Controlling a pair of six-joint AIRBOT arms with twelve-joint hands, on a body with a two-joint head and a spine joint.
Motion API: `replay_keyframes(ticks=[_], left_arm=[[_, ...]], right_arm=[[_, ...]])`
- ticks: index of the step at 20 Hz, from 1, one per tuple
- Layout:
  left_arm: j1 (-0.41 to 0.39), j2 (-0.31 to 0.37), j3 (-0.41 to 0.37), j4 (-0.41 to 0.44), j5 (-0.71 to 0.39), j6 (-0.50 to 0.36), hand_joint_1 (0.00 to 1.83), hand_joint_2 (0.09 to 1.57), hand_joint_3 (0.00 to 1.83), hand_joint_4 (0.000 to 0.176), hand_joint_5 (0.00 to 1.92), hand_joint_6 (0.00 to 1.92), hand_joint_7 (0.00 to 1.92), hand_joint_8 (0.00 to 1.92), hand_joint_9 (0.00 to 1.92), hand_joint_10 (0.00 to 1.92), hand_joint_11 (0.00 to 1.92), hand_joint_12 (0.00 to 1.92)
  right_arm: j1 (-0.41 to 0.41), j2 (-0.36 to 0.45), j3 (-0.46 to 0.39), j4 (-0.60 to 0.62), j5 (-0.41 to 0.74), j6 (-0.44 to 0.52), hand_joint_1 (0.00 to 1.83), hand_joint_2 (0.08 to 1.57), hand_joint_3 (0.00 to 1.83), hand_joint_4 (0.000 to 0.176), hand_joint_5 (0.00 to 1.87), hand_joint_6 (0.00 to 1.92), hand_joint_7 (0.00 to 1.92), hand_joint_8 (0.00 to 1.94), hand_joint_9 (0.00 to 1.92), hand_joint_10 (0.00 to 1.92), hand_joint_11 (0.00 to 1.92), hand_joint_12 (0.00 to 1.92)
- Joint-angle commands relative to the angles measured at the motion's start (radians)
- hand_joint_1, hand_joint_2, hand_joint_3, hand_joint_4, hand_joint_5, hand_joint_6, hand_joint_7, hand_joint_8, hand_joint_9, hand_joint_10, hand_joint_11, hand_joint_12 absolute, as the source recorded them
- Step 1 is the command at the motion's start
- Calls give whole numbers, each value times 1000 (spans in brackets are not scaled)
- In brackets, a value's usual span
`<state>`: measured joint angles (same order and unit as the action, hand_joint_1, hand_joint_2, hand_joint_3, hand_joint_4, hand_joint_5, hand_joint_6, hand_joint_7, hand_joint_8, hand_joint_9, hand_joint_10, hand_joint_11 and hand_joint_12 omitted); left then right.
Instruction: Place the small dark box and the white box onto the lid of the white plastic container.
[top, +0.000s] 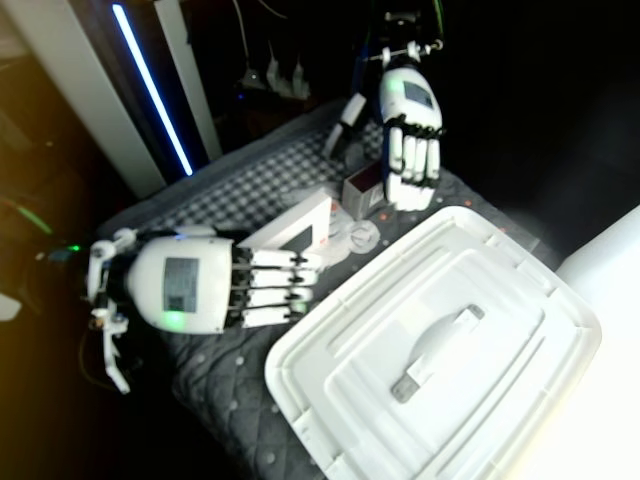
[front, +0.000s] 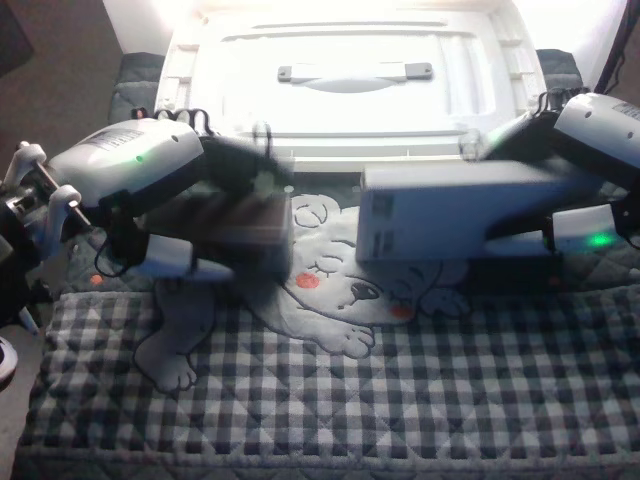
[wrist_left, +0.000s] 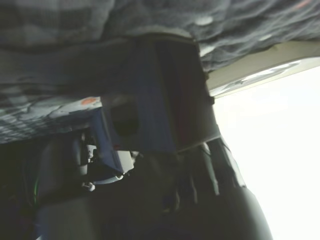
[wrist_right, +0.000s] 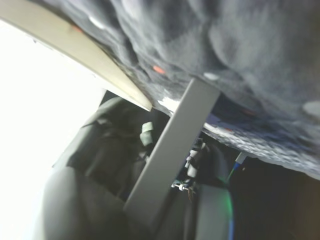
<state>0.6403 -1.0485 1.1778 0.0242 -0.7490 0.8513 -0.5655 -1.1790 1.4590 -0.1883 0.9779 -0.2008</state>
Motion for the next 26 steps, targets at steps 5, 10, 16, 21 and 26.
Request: replay_keyframes(ticks=[5,10,16,21,26], left_arm=[[0,-13,13,-11,-114,-1,1411,1012,0,0,969,841,1260,465,1316,615,1092,701],[-4,-26,27,-19,-136,-2,1407,1023,0,0,968,830,1217,568,1252,721,1005,809],[-134,-34,62,56,-147,-2,1295,1054,0,0,1005,806,1193,718,1191,546,968,970],[-279,-74,138,64,-82,27,1408,1024,2,0,921,874,1224,497,1325,657,1119,777],[-442,-166,271,89,46,65,1383,1066,0,0,942,895,1055,784,1156,938,912,1137]], right_arm=[[7,7,2,19,96,4,1313,985,0,0,1396,11,1342,578,1261,1315,1115,1720],[7,12,2,19,123,13,1306,975,2,0,1410,26,1409,390,1261,485,399,1420],[44,54,0,50,252,15,1268,1004,10,14,1249,473,1256,566,1106,401,457,1459],[131,63,19,47,234,-93,1370,1041,0,0,1043,758,1207,525,1142,902,886,1324],[254,47,77,39,90,-161,1308,1012,0,0,1242,329,1259,737,1366,580,1121,1280]])
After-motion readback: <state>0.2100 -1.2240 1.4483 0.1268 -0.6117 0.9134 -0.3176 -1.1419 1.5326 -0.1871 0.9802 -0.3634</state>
